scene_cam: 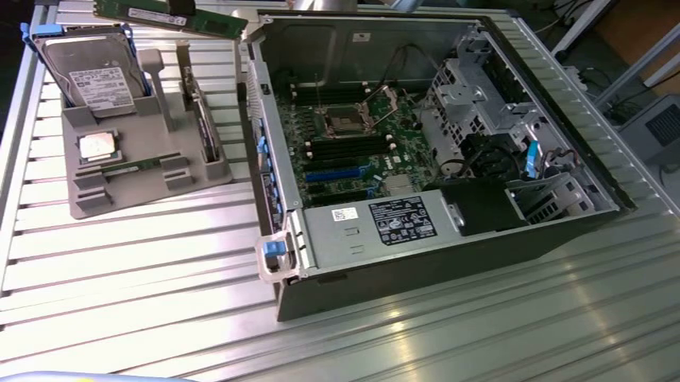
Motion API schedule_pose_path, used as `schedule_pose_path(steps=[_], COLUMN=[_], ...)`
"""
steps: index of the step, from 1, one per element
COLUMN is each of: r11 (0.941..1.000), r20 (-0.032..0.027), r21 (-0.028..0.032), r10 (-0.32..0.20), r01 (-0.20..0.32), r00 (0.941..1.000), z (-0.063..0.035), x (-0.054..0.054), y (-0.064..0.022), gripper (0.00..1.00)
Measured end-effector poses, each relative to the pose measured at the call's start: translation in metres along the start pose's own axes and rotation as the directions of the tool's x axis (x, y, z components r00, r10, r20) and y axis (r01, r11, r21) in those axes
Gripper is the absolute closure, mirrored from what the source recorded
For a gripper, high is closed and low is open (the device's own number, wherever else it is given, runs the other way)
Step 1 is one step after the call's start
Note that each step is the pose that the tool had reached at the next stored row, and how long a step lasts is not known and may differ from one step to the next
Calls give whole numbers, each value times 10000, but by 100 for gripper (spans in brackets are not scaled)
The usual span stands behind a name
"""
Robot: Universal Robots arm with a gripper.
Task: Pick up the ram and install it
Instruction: 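Pick up the ram and move it above insertion slot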
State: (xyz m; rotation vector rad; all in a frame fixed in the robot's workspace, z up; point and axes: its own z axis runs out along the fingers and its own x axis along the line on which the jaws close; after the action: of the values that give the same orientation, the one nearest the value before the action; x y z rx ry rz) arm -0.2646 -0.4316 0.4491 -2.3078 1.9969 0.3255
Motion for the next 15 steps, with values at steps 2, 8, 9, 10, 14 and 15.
schedule_pose_path(steps=[2, 8, 9, 10, 14, 15], r11=[10000, 10000, 10000, 10000, 10000, 10000], r20=[6, 18, 20, 22, 27, 28], r21=[-11, -52, -60, -64, -79, -84], r10=[2, 10, 12, 12, 15, 16], r01=[-2, -10, -11, -12, -15, -16], r00=[10000, 10000, 10000, 10000, 10000, 10000], z=[-2, -9, -11, -12, -15, -16], x=[3, 12, 14, 15, 19, 20], y=[-19, -86, -101, -109, -140, -148], gripper=[88, 88, 88, 88, 88, 88])
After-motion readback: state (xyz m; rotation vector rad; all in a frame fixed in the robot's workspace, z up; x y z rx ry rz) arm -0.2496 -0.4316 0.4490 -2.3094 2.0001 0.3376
